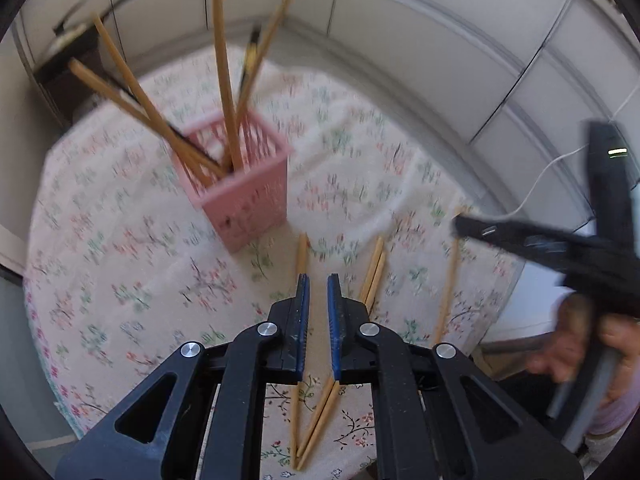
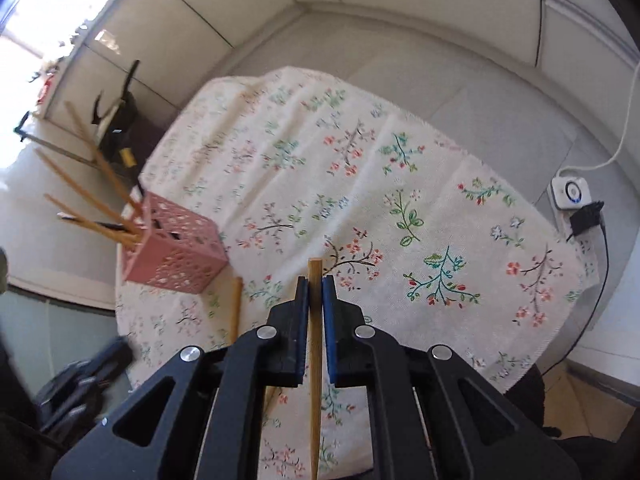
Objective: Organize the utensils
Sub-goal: 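Lift the bamboo chopstick upright with the left tool over the pink holder, then lower the chopstick into the pink holder and open the left tool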
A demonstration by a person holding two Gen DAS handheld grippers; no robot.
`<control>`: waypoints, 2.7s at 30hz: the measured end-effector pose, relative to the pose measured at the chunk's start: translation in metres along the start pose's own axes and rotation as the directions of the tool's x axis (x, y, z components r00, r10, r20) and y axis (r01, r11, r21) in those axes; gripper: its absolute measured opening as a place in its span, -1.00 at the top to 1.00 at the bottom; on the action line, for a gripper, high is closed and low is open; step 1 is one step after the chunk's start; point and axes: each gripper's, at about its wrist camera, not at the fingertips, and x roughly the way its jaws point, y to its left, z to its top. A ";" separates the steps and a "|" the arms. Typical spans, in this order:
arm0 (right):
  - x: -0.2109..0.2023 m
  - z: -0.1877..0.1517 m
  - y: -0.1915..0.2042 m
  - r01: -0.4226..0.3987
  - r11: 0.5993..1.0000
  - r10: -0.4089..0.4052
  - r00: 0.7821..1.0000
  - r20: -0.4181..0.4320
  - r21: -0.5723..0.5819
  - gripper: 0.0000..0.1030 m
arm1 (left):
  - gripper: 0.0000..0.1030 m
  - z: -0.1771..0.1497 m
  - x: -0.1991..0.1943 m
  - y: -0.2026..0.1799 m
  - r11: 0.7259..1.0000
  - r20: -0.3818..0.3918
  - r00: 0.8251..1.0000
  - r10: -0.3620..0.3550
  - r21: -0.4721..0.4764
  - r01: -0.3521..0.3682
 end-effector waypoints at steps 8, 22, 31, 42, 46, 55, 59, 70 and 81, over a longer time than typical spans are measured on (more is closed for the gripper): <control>-0.021 -0.002 -0.015 -0.018 1.000 0.018 1.000 0.010 -0.002 0.86 | 0.64 0.018 0.068 -0.006 0.995 -0.126 0.987 0.095 -0.017 -0.098; -0.029 0.004 -0.044 -0.046 0.998 0.046 0.999 0.002 0.034 0.85 | 0.82 0.025 0.106 -0.014 0.989 -0.132 0.981 0.146 0.024 -0.144; -0.053 0.003 -0.028 -0.127 0.992 0.128 0.991 0.048 -0.013 0.85 | 0.84 0.005 0.021 -0.025 0.985 0.121 0.983 0.140 0.085 -0.151; -0.094 -0.001 -0.001 -0.213 0.970 0.228 0.964 0.137 -0.113 0.85 | 0.85 -0.034 -0.092 -0.023 0.996 0.391 0.916 0.093 -0.029 -0.089; -0.105 0.004 -0.001 -0.238 0.965 0.253 0.954 0.161 -0.108 0.85 | 0.85 -0.035 -0.110 -0.025 0.998 0.454 0.889 0.059 -0.022 -0.055; -0.129 0.022 -0.012 -0.280 0.958 0.287 0.926 0.244 -0.064 0.85 | 0.85 -0.007 -0.151 -0.024 0.998 0.573 0.819 0.037 -0.059 -0.004; -0.131 0.026 -0.013 -0.294 0.954 0.301 0.921 0.249 -0.064 0.85 | 0.85 0.011 -0.185 -0.017 0.994 0.651 0.756 0.070 -0.111 0.004; -0.120 0.030 -0.011 -0.291 0.955 0.297 0.929 0.221 -0.059 0.85 | 0.85 0.042 -0.231 -0.003 0.973 0.758 0.617 0.213 -0.221 -0.065; -0.111 0.030 -0.001 -0.287 0.955 0.297 0.933 0.205 -0.077 0.85 | 0.85 0.059 -0.193 0.035 0.950 0.688 0.675 0.267 -0.306 -0.065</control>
